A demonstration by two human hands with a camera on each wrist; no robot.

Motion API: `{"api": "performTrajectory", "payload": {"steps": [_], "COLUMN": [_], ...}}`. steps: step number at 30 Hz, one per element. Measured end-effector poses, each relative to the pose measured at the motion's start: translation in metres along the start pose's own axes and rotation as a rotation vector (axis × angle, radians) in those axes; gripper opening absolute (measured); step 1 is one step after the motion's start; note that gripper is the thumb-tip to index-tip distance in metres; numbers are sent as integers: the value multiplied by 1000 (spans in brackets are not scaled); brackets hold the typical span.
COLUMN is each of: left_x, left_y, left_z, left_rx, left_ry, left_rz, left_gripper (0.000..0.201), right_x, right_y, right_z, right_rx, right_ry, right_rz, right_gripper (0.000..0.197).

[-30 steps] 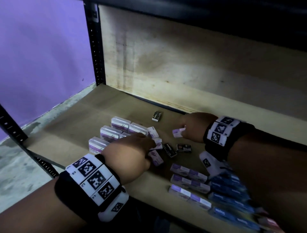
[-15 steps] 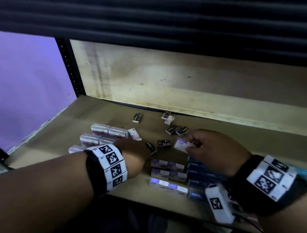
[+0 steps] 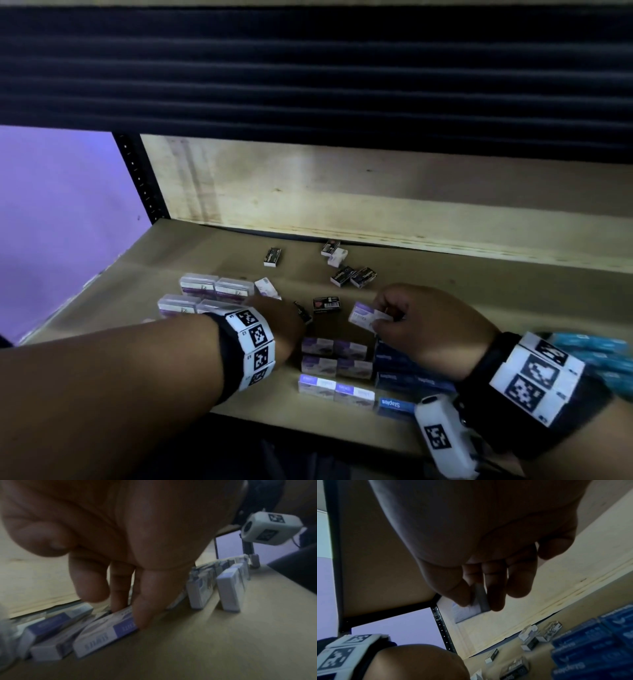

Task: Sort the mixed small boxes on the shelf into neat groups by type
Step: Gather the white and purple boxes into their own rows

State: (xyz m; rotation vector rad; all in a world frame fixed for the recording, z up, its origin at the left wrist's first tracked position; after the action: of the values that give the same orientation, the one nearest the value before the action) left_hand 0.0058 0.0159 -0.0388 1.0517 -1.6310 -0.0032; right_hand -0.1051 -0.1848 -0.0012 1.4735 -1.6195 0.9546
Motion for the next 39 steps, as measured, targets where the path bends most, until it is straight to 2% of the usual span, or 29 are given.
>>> {"api": "performTrajectory", "payload": {"steps": [4,10,17,22,26,30,35,39], "left_x": [-1,-2,-15,-24,-27,-29,-36,-36], "left_y": [-1,9,28,30,31,27,26,23], "left_z": [-8,-28,-39,-33,-24,-14,-4,0], "left_rx": [56,136,308,305,242,227,115,91], "left_ry": [158,375,889,1135,1307,1563,1550,1520], "left_rz": [168,342,524,524,505,510,510,426], "left_gripper": [30,41,31,19,29,26,24,42], "right_x": [2,0,-4,-5,-8,-8,-8,-11], "right_y": [3,6,6,5,6,8,8,7], "right_z": [4,8,4,3,4,5,4,3], "right_rx": [-19,-47,-57,-61,-73,-83,-83,-84], "right_ry": [4,-21,-18,8,13,8,9,23], "right_rz": [9,2,-25,-10,-8,-23,-34,-51], "right_gripper": [24,21,13,15,17,18,16,18]}}
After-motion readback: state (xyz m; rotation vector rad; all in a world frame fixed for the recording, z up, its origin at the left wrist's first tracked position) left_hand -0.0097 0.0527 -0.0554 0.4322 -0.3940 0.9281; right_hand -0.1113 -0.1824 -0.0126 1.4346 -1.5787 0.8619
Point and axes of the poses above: each hand's wrist, its own y-axis away from the middle knuckle, its own x-axis out of the back of the hand, z = x × y, the point moved 2 cm from there along -y, towards the middle knuckle
